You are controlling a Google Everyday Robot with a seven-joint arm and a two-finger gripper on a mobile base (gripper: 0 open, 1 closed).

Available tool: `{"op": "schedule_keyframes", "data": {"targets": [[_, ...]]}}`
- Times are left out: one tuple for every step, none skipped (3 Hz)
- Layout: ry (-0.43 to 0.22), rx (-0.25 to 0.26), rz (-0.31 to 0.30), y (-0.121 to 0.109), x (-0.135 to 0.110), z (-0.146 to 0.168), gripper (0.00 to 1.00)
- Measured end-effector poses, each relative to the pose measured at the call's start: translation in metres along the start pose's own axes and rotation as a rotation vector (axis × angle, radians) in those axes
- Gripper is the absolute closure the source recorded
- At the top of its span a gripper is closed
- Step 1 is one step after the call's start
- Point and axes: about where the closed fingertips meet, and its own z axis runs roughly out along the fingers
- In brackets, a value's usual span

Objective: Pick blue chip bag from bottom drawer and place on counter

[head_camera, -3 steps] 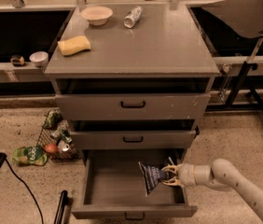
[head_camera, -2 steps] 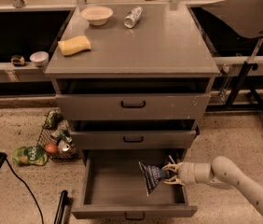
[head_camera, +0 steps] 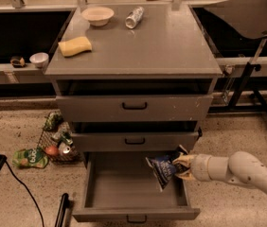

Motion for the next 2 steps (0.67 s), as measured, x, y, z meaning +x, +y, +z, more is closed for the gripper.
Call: {"op": "schedule_keyframes", "data": {"targets": [[0.125,0.014,-0.161,-0.046,-0.031,-0.050,1.00],[0.174,0.015,-0.223,-0.075,-0.040,-0.074,1.00]]}}
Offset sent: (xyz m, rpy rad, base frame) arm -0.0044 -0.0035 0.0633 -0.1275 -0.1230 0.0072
